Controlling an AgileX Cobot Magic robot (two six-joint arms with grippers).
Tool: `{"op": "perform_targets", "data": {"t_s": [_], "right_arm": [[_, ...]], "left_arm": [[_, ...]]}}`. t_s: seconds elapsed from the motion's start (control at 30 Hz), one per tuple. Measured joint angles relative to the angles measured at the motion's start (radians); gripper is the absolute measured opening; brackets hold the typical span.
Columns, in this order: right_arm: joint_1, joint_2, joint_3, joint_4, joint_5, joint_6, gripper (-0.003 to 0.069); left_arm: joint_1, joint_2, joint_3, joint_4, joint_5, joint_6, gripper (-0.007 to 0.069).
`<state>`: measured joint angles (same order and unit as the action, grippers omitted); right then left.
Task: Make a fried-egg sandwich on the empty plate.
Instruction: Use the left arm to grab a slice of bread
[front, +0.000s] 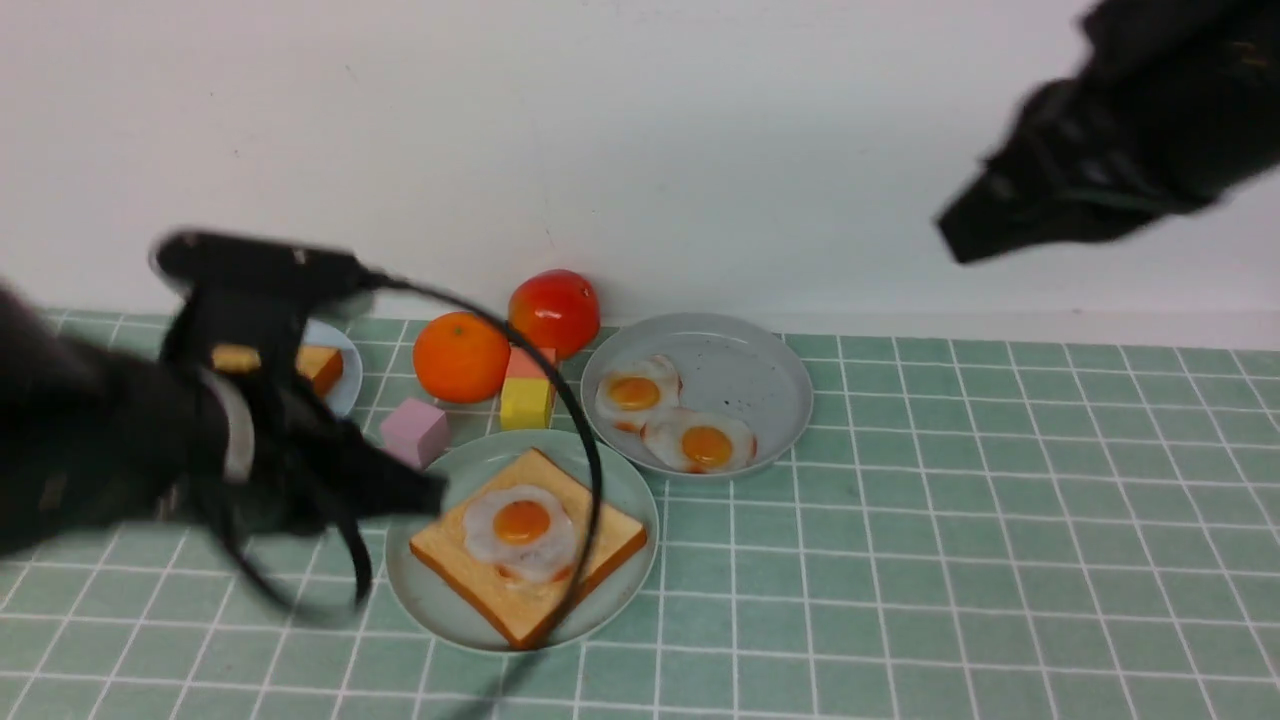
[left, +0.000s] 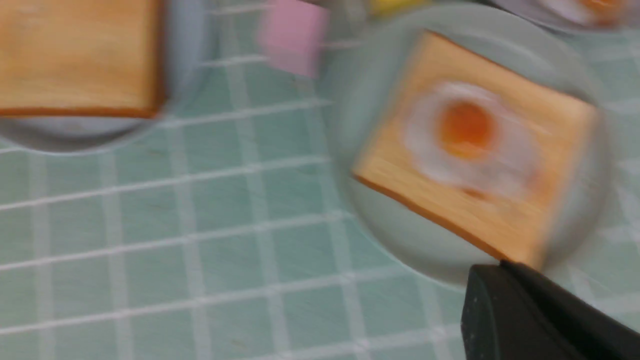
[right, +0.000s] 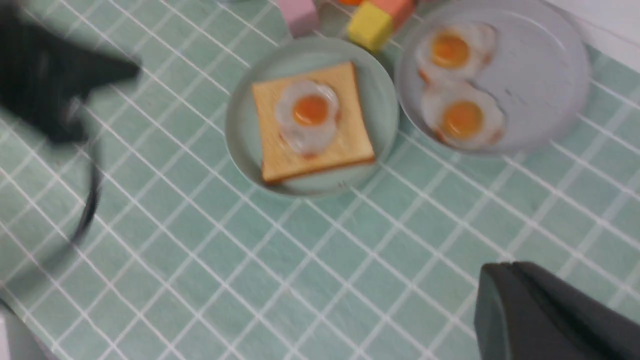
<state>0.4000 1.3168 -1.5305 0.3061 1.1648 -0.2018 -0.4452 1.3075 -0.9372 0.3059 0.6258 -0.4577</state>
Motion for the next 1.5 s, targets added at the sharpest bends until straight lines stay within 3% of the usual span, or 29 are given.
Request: {"op": "perform_targets", "data": {"t_s": [0.2, 0.37, 0.47, 0.5, 0.7, 0.9, 1.1, 1.27, 1.5], "right_arm": [[0.0, -0.196, 0.198, -0.008, -0.037, 0.016, -0.0002], [0.0, -0.311, 0.309, -0.011, -0.051, 0.003, 0.0001], [0.0, -0.348, 0.332, -0.014, -0.055, -0.001, 0.0002], [0.0, -0.37, 0.342, -0.014, -0.062, -0.003, 0.0003], [0.0, -0.399, 0.35, -0.002, -0.07, -0.004, 0.0008], [0.0, -0.399, 0.351, 0.049, -0.07, -0.004, 0.001], [0.0, -0.399, 0.351, 0.064, -0.07, -0.004, 0.0014], [0.0, -0.399, 0.351, 0.064, -0.06, -0.004, 0.0014], [0.0, -0.399, 0.351, 0.064, -0.04, -0.004, 0.0015]], "left_arm": [[0.287, 0.234, -0.175, -0.194, -0.014, 0.291, -0.0013], [0.4, 0.431, -0.316, -0.205, -0.034, 0.401, 0.0033], [0.416, 0.502, -0.366, -0.172, -0.037, 0.445, 0.0101], [0.418, 0.543, -0.393, -0.146, -0.046, 0.469, 0.0163], [0.418, 0.637, -0.427, -0.123, -0.133, 0.501, 0.0362], [0.418, 0.685, -0.427, -0.116, -0.197, 0.509, 0.0428], [0.418, 0.728, -0.435, -0.099, -0.217, 0.512, 0.0429], [0.418, 0.729, -0.439, -0.094, -0.21, 0.506, 0.0355], [0.392, 0.647, -0.436, -0.078, -0.147, 0.504, 0.0045]]}}
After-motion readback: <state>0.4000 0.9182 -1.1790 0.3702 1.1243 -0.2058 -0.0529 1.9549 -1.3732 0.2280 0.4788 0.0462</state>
